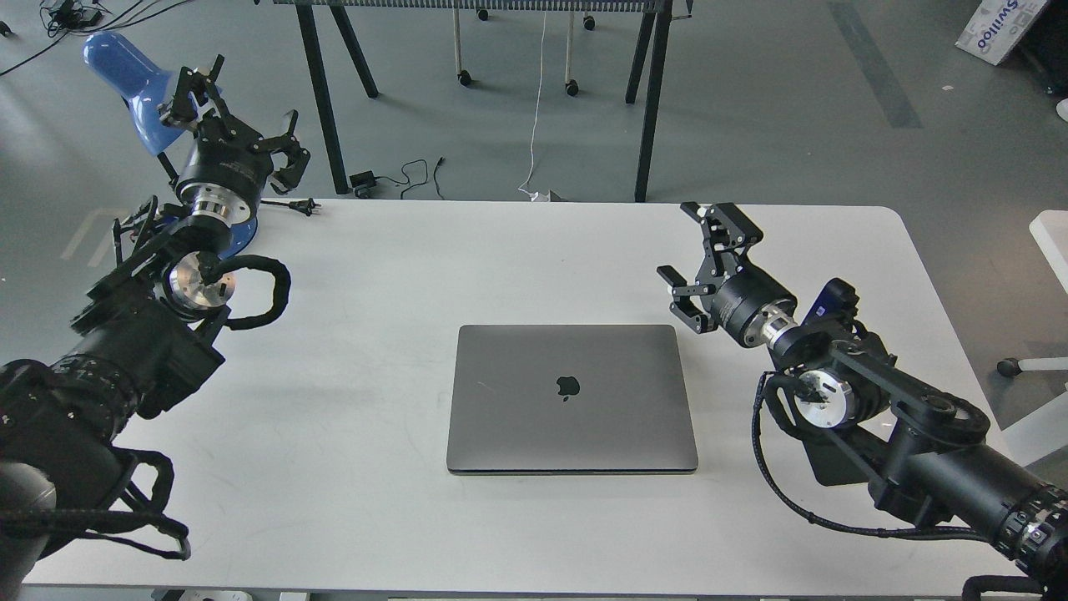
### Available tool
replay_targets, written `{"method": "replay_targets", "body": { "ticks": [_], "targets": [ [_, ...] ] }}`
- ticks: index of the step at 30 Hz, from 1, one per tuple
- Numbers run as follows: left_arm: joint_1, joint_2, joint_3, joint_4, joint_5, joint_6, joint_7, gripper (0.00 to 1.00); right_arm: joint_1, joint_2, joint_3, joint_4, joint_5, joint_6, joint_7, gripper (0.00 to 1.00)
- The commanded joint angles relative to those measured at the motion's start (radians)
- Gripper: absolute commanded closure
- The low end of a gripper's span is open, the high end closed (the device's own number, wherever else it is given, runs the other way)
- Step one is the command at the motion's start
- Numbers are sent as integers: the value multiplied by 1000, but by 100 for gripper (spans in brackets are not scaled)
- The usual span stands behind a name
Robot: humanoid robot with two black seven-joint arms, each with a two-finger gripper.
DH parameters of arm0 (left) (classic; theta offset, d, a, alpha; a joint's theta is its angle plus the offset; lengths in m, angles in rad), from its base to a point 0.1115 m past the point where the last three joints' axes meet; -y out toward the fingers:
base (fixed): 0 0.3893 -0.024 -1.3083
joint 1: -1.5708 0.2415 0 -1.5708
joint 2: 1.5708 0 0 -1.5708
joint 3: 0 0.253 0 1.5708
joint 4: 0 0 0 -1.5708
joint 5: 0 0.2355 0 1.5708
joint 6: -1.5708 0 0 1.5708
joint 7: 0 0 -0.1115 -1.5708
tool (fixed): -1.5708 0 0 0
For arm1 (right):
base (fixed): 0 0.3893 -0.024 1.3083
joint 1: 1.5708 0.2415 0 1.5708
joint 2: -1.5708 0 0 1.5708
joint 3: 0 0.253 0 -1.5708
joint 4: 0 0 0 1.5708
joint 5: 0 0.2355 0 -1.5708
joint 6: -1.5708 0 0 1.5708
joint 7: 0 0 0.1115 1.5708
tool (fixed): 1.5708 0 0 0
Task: Close notebook with right arm
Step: 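Lift the right gripper slightly off the closed laptop lid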
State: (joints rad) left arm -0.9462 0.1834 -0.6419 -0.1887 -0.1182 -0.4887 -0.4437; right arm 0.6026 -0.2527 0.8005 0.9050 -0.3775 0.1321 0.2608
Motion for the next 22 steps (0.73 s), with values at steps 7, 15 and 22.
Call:
{"method": "replay_targets", "body": {
  "ticks": [7,15,22],
  "targets": [
    [0,-1,-1,0,-3,0,-1,0,62,6,311,-93,172,7,-32,0],
    [0,1,-1,0,-3,0,-1,0,98,1,332,-195,327,80,-71,0],
    [0,2,1,0,-3,0,0,0,132,0,304,-245,328,95,-93,0]
  ]
}}
